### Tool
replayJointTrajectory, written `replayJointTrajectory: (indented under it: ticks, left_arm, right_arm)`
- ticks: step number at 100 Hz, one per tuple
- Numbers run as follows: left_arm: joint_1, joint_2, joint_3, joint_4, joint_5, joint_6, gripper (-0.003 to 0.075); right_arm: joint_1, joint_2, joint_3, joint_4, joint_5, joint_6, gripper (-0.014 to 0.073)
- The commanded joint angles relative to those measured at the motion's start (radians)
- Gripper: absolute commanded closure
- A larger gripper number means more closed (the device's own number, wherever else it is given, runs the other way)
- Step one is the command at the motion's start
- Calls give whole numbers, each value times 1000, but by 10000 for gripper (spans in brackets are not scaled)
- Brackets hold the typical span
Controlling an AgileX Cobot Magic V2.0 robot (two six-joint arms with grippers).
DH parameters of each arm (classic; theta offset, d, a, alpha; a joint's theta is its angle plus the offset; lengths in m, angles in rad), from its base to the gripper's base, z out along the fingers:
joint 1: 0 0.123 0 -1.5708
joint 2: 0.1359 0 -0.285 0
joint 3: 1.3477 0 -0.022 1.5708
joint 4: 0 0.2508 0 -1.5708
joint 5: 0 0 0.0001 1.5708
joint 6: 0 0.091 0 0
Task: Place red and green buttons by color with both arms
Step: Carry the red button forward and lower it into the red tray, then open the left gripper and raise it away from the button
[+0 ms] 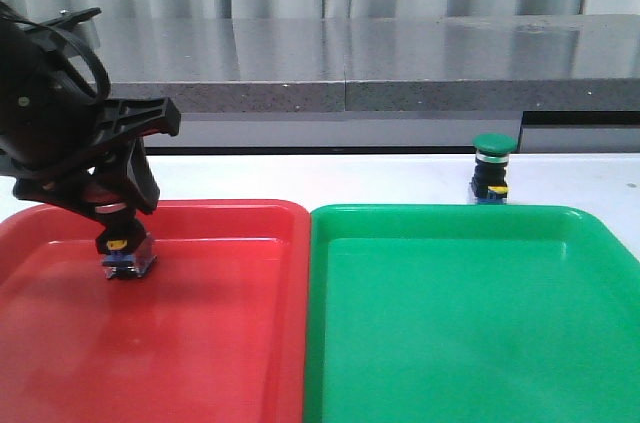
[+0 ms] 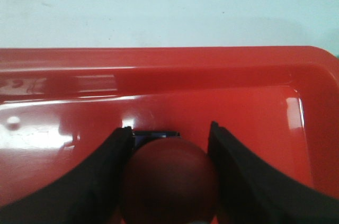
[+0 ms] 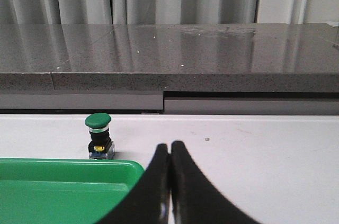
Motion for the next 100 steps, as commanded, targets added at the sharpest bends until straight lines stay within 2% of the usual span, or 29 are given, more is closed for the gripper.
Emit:
replayJointTrajectory:
  ticks: [1,15,24,58,85,100]
  left_arm:
    - [-9,-34,-24,-16,-42,-9,372]
    - [-9,-34,-24,-16,-42,-9,203]
    - [-9,-34,-24,-16,-42,-9,154]
    - [-7,-121,-24,-15,-64,-9,152]
    - [30,-331,-22,18,-132,-9,152]
    - [60,-484,44,36,-196,-9,152]
  right_arm:
    - [-4,-17,-14,-11,-87,0,661]
    - [-4,-17,-14,-11,-87,0,661]
    - [-4,-17,-14,-11,-87,0,661]
    - [-4,-17,-14,-11,-87,0,661]
    - [-4,-17,-14,-11,-87,0,661]
    - [-4,-17,-14,-11,-87,0,661]
